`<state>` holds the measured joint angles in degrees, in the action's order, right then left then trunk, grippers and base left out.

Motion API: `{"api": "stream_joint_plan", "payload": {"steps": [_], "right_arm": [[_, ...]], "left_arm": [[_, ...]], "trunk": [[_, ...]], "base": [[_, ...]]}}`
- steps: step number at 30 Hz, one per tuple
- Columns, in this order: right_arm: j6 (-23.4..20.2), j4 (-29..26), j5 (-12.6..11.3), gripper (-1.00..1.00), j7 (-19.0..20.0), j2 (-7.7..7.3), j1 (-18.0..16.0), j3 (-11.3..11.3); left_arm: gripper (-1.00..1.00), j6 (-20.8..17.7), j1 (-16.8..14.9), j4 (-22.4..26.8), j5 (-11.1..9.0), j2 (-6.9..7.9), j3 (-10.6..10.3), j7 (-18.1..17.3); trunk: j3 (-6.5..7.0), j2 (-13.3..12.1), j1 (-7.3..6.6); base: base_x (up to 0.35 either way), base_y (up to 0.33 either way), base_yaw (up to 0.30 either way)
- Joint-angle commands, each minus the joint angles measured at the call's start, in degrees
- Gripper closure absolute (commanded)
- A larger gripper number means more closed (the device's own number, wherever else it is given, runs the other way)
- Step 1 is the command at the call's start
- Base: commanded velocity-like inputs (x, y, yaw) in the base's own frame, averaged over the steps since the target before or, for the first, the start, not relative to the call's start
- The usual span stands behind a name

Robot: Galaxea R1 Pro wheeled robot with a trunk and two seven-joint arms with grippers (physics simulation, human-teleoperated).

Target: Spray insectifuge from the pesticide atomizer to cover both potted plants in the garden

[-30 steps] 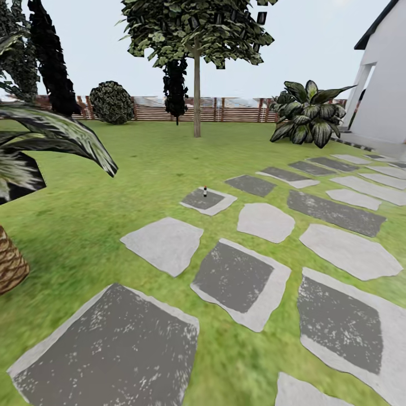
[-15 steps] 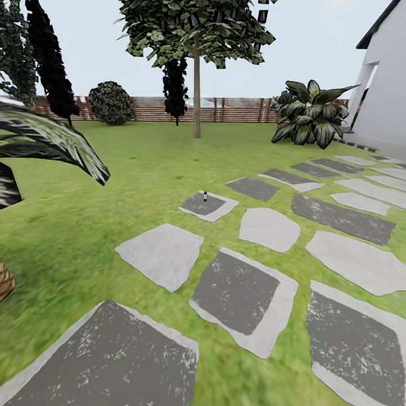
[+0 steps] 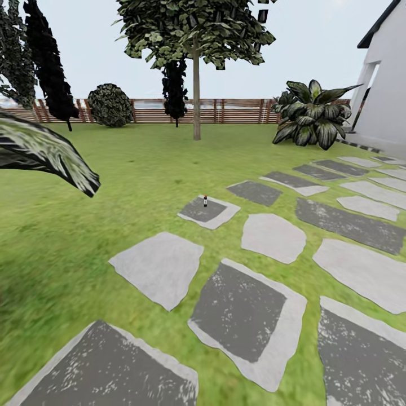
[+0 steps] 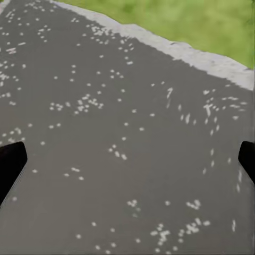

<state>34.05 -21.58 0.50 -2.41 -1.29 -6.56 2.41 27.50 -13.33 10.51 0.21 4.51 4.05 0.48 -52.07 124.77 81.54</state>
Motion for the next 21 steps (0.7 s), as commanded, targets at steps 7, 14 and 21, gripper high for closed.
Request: {"api": "stream_joint_plan", "payload": {"steps": [7,14,21], "right_arm": [[0.04,-2.9,0.06,-1.0,-0.68,-0.34,-0.07,0.23],[0.0,-0.98,0.09,-1.0,-0.74,-0.38,-0.04,0.06],[-0.03,-0.92,-0.16,-1.0,-0.82,-0.38,-0.06,0.31]], "left_arm": [[-1.0,0.18,-0.03,-0.05,0.1,-0.16,0.02,-0.04],[-1.0,0.18,-0.03,-0.05,0.07,-0.12,0.01,-0.04],[-1.0,0.18,-0.03,-0.05,0.06,-0.09,0.01,-0.04]], "trunk": [[-0.05,0.02,0.03],[-0.05,0.02,0.03],[-0.05,0.02,0.03]], "base": [[0.337,0.0,0.0],[0.337,0.0,0.0],[0.337,0.0,0.0]]}}
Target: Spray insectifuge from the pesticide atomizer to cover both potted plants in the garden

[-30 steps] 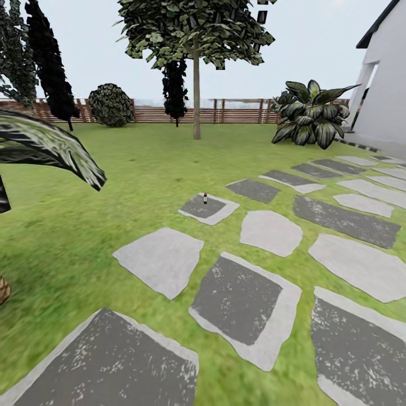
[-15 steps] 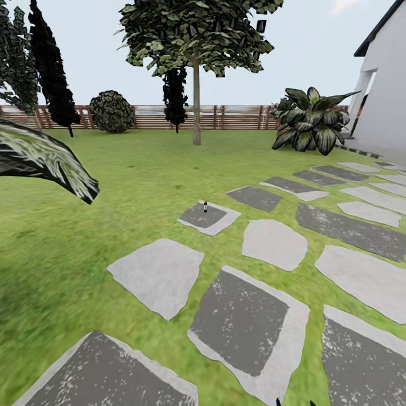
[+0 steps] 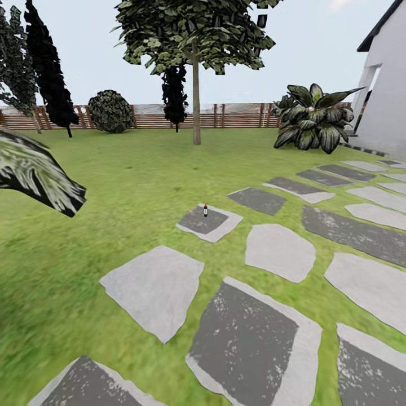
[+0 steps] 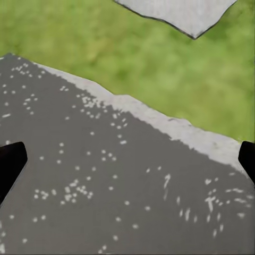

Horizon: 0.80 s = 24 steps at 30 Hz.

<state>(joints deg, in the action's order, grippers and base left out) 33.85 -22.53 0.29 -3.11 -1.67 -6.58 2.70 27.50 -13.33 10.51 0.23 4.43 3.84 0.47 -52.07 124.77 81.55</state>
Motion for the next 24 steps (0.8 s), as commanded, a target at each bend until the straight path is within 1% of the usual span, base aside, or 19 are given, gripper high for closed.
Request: {"api": "stream_joint_plan", "payload": {"steps": [1,24], "right_arm": [[0.16,-0.01,0.01,-1.0,-0.13,0.0,-0.05,0.06],[0.32,-0.07,0.15,-1.0,-0.14,-0.08,-0.01,0.11]], "left_arm": [[-1.0,0.18,-0.03,-0.05,0.04,0.0,0.24,-0.03],[-1.0,0.18,-0.03,-0.05,-0.05,0.05,0.29,-0.03]], "trunk": [[-0.05,0.02,0.02],[-0.05,0.02,0.02]], "base": [[0.337,0.0,0.0],[0.337,0.0,-0.001]]}}
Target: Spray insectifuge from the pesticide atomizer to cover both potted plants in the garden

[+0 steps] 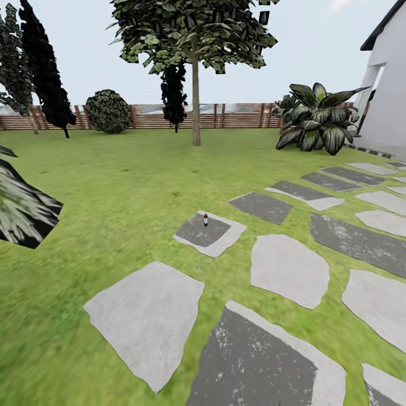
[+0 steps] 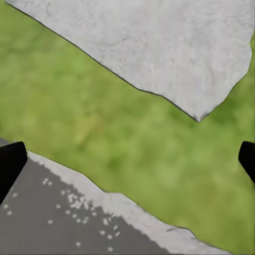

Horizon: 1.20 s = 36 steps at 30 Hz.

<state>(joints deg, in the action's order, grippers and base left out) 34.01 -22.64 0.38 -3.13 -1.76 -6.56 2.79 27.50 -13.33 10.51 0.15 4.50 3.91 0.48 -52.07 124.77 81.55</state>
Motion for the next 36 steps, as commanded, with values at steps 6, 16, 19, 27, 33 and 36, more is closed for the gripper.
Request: {"api": "stream_joint_plan", "payload": {"steps": [6,16,19,27,33,36], "right_arm": [[0.18,0.05,0.07,-1.0,-0.13,0.0,-0.03,0.02],[0.18,0.05,0.14,-1.0,-0.13,-0.07,-0.05,0.01],[0.18,0.05,0.14,-1.0,-0.13,-0.08,-0.04,0.02],[0.18,0.06,0.14,-1.0,-0.13,-0.01,-0.03,0.02],[0.18,0.19,0.14,-1.0,-0.13,-0.02,-0.03,0.02],[0.18,0.22,0.14,-1.0,-0.13,0.0,-0.04,0.02]], "left_arm": [[-1.0,0.18,-0.03,-0.05,0.03,-0.01,0.23,-0.04],[-1.0,0.18,-0.03,-0.05,0.03,-0.01,0.26,-0.04],[-1.0,0.18,-0.03,-0.05,0.03,-0.01,0.29,-0.04],[-1.0,0.18,-0.03,-0.05,0.03,-0.01,0.29,-0.04],[-1.0,0.18,-0.03,-0.05,0.03,-0.01,0.3,-0.04],[-1.0,0.18,-0.03,-0.05,0.03,-0.01,0.3,-0.04]], "trunk": [[0.02,0.02,0.02],[0.02,0.02,0.02],[0.02,0.02,0.02],[0.02,0.02,0.02],[0.02,0.02,0.02],[0.02,0.02,0.02]], "base": [[0.337,0.0,-0.181],[0.337,0.0,-0.03],[0.337,0.0,0.0],[0.337,0.0,0.0],[0.337,0.0,0.0],[0.337,0.0,0.0]]}}
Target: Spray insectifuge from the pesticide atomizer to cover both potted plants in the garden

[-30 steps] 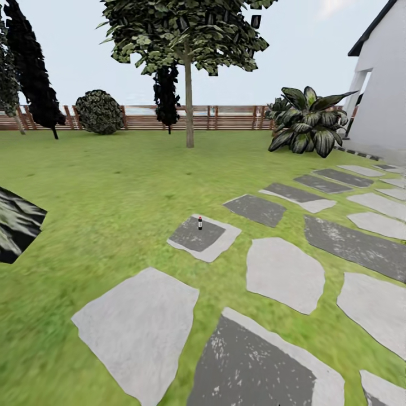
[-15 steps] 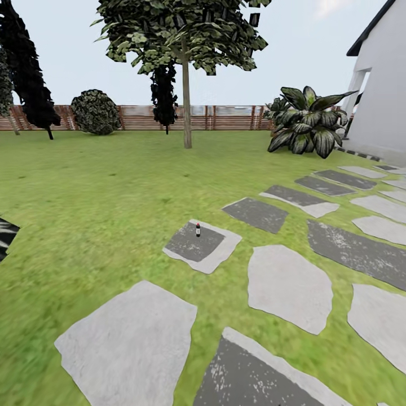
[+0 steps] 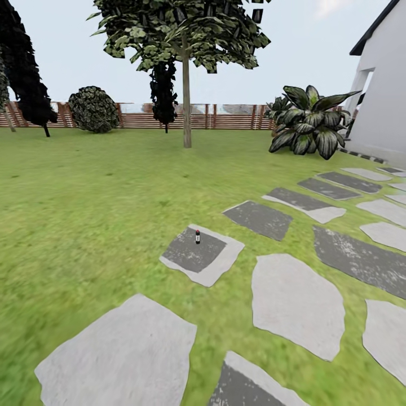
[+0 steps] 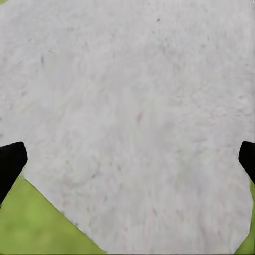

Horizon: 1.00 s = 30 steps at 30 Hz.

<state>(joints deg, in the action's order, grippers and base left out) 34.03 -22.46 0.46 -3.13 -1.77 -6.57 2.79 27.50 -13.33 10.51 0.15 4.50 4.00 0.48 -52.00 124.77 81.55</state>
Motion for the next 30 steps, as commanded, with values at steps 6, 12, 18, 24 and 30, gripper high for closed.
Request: {"api": "stream_joint_plan", "payload": {"steps": [6,12,18,24,30], "right_arm": [[0.16,0.05,0.06,-1.0,-0.13,-0.04,-0.04,0.02],[0.16,-0.11,0.02,-1.0,-0.13,-0.01,-0.03,0.02],[0.16,-0.13,-0.02,-1.0,-0.18,0.01,-0.03,0.02],[0.16,0.04,0.06,-1.0,-0.13,0.01,-0.02,0.02],[0.16,0.05,0.06,-1.0,-0.13,0.01,-0.02,0.02]], "left_arm": [[-1.0,0.18,-0.03,-0.05,0.03,-0.01,0.22,-0.04],[-1.0,0.18,-0.03,-0.05,0.03,-0.01,0.22,-0.04],[-1.0,0.18,-0.03,-0.05,0.03,-0.01,0.22,-0.04],[-1.0,0.18,-0.03,-0.06,0.03,-0.01,0.22,-0.04],[-1.0,0.18,-0.03,-0.08,-0.04,-0.01,0.28,-0.04]], "trunk": [[-0.05,0.02,0.02],[-0.05,0.02,0.02],[-0.05,0.02,0.02],[-0.05,0.02,0.02],[-0.05,0.02,0.02]], "base": [[0.337,0.0,0.0],[0.337,0.0,0.0],[0.337,0.0,0.0],[0.337,0.0,0.0],[0.337,0.0,0.0]]}}
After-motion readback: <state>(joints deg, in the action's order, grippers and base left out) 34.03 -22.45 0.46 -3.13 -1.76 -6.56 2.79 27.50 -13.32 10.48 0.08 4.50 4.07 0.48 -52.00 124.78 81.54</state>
